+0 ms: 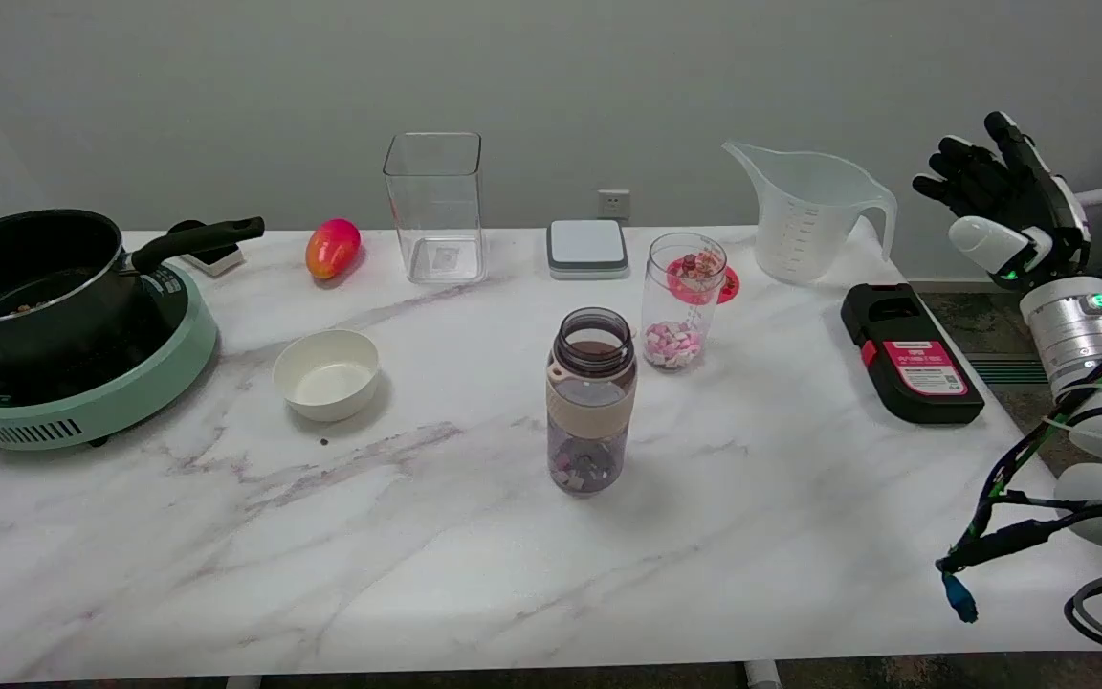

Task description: Pick up the measuring cup.

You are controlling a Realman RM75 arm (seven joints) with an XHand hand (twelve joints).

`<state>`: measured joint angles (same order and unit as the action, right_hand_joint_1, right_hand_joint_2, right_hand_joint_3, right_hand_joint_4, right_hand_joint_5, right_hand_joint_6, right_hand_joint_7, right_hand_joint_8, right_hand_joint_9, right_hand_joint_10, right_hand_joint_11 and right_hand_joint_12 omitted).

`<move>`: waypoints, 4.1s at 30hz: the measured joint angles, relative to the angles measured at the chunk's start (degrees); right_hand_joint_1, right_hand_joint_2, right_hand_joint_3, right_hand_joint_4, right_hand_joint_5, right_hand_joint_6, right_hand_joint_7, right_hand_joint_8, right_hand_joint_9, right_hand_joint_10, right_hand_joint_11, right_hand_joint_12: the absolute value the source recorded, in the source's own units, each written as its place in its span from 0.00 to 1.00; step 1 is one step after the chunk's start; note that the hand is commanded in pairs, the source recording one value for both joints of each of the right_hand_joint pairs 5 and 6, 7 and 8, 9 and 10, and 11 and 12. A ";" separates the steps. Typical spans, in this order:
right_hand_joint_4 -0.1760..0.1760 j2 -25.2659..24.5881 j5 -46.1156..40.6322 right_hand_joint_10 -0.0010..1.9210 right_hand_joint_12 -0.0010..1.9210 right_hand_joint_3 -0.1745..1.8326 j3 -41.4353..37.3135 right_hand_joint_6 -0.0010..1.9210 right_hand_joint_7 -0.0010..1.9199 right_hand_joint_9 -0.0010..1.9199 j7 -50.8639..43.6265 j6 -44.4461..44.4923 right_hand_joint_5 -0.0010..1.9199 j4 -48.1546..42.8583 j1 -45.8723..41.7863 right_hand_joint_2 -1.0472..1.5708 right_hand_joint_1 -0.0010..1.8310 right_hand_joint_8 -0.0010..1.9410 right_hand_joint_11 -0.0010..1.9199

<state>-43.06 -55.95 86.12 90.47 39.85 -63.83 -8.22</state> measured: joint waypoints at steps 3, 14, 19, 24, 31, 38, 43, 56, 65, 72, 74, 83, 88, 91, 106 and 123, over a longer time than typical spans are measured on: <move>0.50 -0.29 -0.44 0.25 0.32 0.69 0.62 0.06 0.25 0.25 0.65 0.37 0.06 0.11 0.17 0.18 0.67 0.25 0.32; 0.50 -1.08 -1.45 0.25 0.33 0.67 3.08 0.06 0.25 0.25 2.01 0.35 0.06 -0.31 0.76 0.18 0.66 0.25 0.33; 0.50 -1.61 -1.52 0.25 0.32 0.69 4.08 0.06 0.25 0.25 2.28 -0.05 0.06 -0.87 1.16 0.18 0.67 0.25 0.32; 0.50 -2.03 -1.65 0.25 0.32 0.69 5.43 0.06 0.25 0.25 2.61 0.03 0.06 -1.29 1.43 0.18 0.67 0.25 0.32; 0.50 -2.49 -1.85 0.25 0.32 0.68 7.75 0.06 0.25 0.25 4.81 2.44 0.06 -0.88 1.62 0.18 0.67 0.25 0.32; 0.50 -2.74 -0.66 0.25 0.33 0.69 9.55 0.06 0.25 0.25 6.74 4.60 0.06 0.08 1.74 0.18 0.67 0.25 0.33; 0.50 -2.89 2.11 0.25 0.33 0.69 10.42 0.07 0.25 0.25 7.45 5.46 0.07 0.35 1.80 0.18 0.67 0.25 0.33; 0.50 -6.59 9.82 0.23 0.29 0.72 12.31 0.05 0.23 0.23 8.31 4.48 0.05 -2.10 2.85 0.11 0.68 0.23 0.29; 0.50 -8.96 14.60 0.21 0.25 0.73 16.67 0.04 0.20 0.21 8.79 3.09 0.04 2.74 8.82 0.01 0.69 0.19 0.25; 0.50 -10.42 16.77 0.19 0.23 0.71 21.05 0.02 0.19 0.19 9.80 3.14 0.02 10.70 16.34 0.00 0.68 0.19 0.23; 0.50 -10.72 17.18 0.19 0.23 0.69 21.82 0.02 0.19 0.19 10.08 3.34 0.02 12.45 18.05 0.00 0.68 0.19 0.23; 0.50 -12.66 20.29 0.20 0.22 0.69 25.18 0.02 0.21 0.20 10.82 3.57 0.02 18.91 24.74 0.01 0.69 0.20 0.22; 0.50 -14.23 21.67 0.20 0.22 0.70 26.26 0.04 0.21 0.20 11.04 3.52 0.04 21.62 26.94 0.01 0.70 0.21 0.22; 0.50 -14.98 22.29 0.20 0.22 0.70 26.78 0.05 0.22 0.20 11.11 3.03 0.05 23.08 27.99 0.01 0.70 0.21 0.22; 0.50 -18.02 23.82 0.25 0.25 0.65 27.49 0.27 0.30 0.25 11.36 1.33 0.27 29.19 30.80 0.10 0.70 0.30 0.25; 0.50 -20.08 23.56 0.24 0.26 0.67 27.09 0.12 0.25 0.24 10.85 1.29 0.12 31.85 32.24 0.06 0.70 0.25 0.26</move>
<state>-63.14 -32.39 113.21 101.32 41.14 -31.99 24.02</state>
